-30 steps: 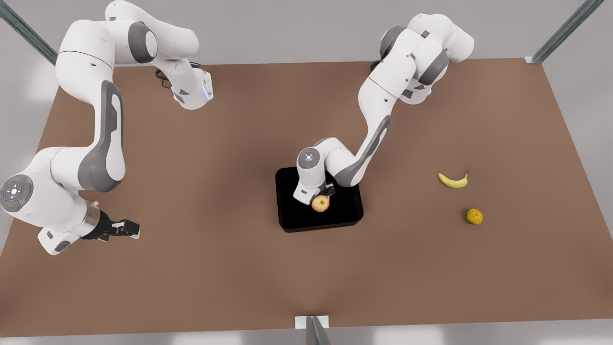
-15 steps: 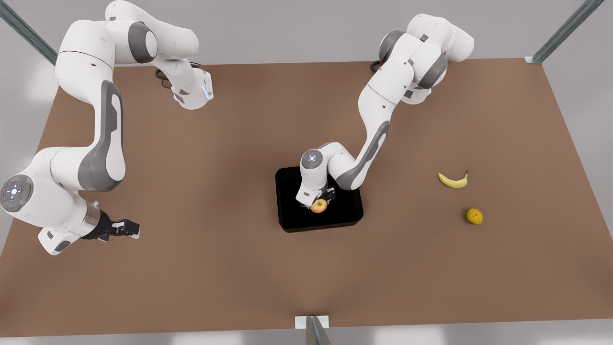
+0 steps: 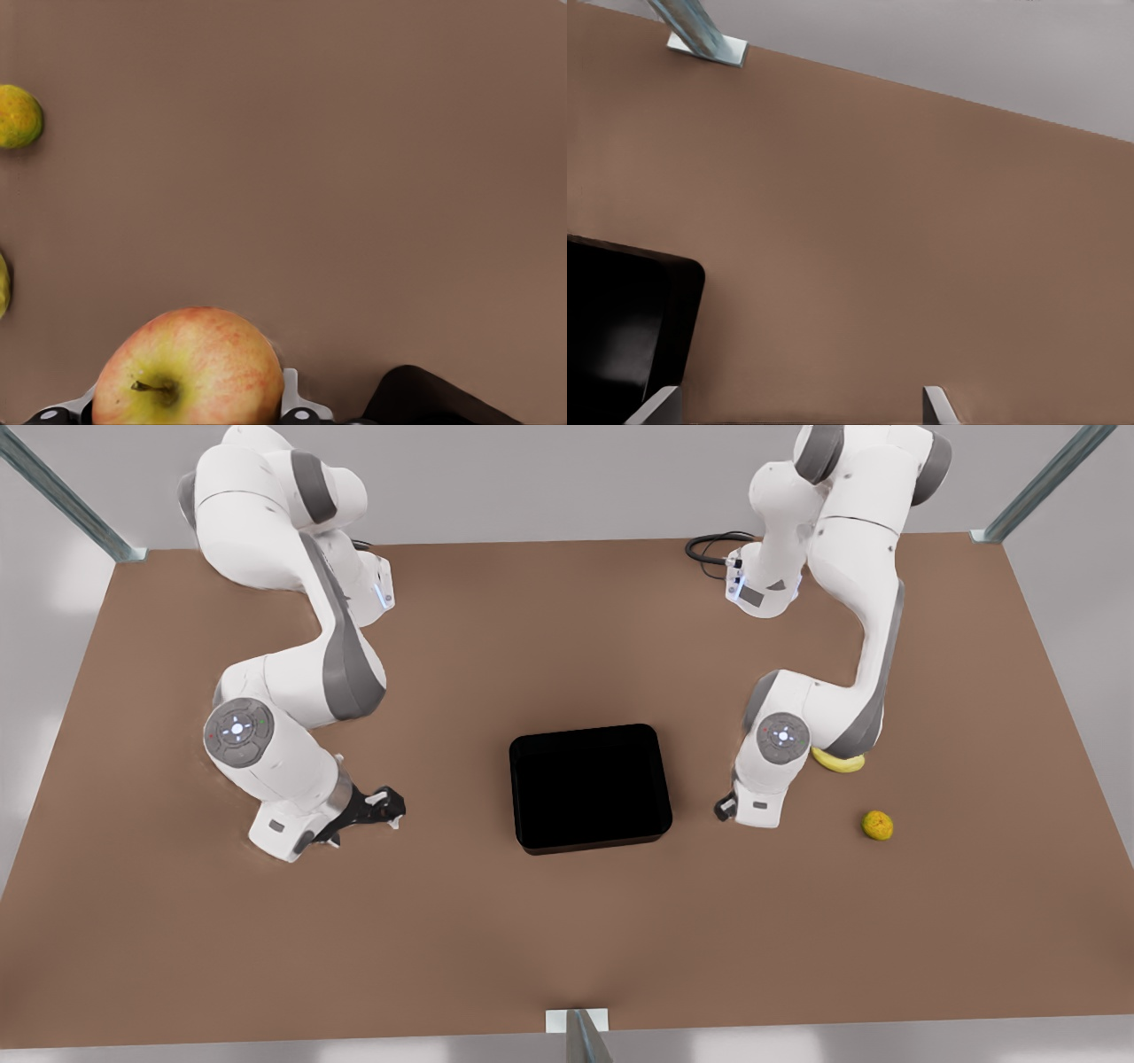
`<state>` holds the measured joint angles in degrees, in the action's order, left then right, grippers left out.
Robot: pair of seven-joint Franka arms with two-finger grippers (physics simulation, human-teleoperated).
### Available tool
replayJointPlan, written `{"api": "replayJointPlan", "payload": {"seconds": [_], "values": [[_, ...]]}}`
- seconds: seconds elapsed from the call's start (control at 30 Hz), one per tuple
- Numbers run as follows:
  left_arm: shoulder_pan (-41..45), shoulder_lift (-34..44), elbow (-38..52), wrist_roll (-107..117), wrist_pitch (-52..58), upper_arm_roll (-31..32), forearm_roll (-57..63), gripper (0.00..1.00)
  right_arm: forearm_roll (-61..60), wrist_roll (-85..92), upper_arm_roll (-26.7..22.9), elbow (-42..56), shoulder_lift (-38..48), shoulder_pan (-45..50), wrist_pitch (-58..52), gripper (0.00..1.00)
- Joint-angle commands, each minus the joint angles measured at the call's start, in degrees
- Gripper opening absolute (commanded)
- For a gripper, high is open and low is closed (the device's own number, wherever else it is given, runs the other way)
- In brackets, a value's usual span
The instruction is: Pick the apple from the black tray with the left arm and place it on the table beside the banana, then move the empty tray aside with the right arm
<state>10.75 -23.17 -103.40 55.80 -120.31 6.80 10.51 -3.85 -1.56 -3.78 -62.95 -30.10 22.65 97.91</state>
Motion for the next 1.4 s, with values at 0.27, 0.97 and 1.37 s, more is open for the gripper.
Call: {"api": "replayJointPlan", "payload": {"seconds": [0.27, 0.97, 1.37], "values": [[-6.79, -9.26, -4.00, -46.13, -17.33, -0.21, -1.11, 0.72, 0.95, -45.72, 1.59, 1.42, -2.94, 10.66, -1.58, 1.00], [-15.67, 20.00, 3.65, -58.52, 12.91, -3.73, -13.41, 1.00, 7.37, -53.72, 8.62, -40.94, 5.93, 11.01, 44.30, 1.00], [-15.76, 20.00, 3.47, -58.43, 13.70, -3.73, -13.41, 1.00, 7.37, -41.33, 8.70, -44.01, -3.12, 10.39, 52.82, 1.00]]}}
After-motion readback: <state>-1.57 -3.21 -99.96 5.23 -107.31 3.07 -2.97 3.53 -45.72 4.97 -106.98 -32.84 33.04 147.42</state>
